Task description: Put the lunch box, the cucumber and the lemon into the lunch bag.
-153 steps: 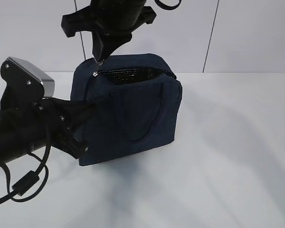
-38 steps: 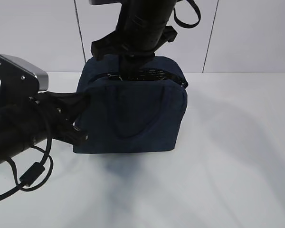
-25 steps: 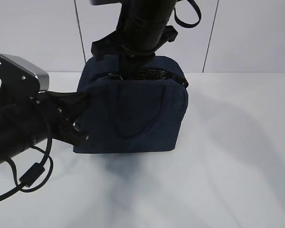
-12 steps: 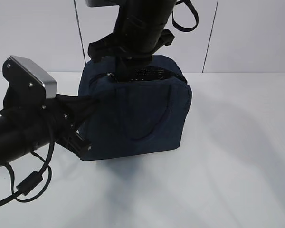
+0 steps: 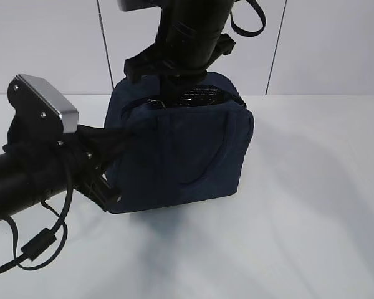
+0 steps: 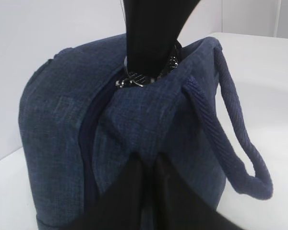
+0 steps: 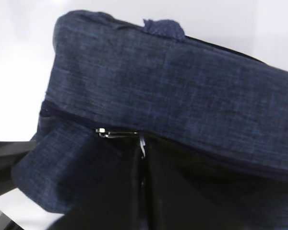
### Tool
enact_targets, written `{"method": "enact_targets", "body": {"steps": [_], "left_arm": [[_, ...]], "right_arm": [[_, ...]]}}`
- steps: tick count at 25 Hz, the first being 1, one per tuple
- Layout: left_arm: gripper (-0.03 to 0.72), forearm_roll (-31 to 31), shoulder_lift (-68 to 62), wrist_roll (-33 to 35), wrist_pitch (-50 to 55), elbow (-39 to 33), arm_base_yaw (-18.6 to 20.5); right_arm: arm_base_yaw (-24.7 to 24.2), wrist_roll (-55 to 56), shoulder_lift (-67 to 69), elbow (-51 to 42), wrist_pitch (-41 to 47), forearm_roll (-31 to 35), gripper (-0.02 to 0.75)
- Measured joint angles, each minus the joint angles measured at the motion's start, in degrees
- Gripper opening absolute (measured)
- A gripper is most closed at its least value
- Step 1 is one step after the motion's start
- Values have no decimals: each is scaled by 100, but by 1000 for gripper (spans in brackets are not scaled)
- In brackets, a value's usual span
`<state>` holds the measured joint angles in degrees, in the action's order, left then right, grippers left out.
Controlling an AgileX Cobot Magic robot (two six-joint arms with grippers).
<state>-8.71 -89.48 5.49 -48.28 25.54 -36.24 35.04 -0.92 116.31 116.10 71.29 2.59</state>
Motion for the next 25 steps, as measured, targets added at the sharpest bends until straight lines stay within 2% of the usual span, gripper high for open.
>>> {"method": "enact_targets", "body": {"steps": [5, 11, 17, 25], "left_arm": [[13, -57, 0, 0, -20, 0, 0], [13, -192, -58, 0, -33, 0, 0], [13, -64, -66, 0, -68, 0, 0], [13, -52, -66, 0, -124, 0, 0]], "right_arm": [[0, 29, 0, 0, 0, -53, 20], [0, -110, 0, 0, 9, 298, 20], [12, 143, -79, 0, 9, -369, 20], [20, 182, -116, 0, 22, -291, 20]]}}
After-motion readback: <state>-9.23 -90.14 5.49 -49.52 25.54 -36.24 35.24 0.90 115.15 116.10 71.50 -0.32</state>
